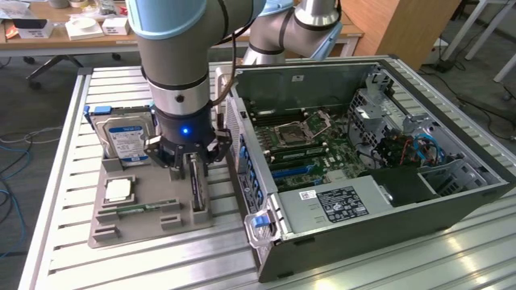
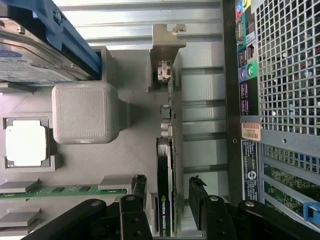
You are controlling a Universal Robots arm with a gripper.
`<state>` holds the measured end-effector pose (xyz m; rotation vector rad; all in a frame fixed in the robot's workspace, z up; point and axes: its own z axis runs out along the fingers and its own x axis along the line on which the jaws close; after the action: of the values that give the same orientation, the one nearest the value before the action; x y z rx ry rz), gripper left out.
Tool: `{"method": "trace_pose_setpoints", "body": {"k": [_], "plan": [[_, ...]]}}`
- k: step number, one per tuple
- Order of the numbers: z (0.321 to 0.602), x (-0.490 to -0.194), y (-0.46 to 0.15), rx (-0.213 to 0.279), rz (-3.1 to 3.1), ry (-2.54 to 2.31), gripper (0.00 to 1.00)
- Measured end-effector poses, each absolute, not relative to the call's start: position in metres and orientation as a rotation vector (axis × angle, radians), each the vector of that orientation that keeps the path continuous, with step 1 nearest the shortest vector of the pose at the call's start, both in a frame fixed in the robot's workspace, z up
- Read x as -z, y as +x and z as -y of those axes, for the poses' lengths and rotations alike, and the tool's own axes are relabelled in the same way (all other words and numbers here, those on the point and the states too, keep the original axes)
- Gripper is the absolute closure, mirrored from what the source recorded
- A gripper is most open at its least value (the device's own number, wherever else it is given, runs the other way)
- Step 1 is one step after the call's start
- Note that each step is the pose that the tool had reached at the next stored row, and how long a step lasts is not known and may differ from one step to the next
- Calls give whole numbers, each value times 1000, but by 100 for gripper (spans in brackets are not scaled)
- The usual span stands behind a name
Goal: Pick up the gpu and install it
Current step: 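Pick up the gpu and move the gpu toward the slot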
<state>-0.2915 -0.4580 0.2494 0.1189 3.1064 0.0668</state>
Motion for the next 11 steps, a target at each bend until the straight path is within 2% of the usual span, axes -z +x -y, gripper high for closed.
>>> {"method": "trace_pose_setpoints", "body": {"k": [11], "plan": [[449, -242, -292, -67, -3106, 120, 53]]}}
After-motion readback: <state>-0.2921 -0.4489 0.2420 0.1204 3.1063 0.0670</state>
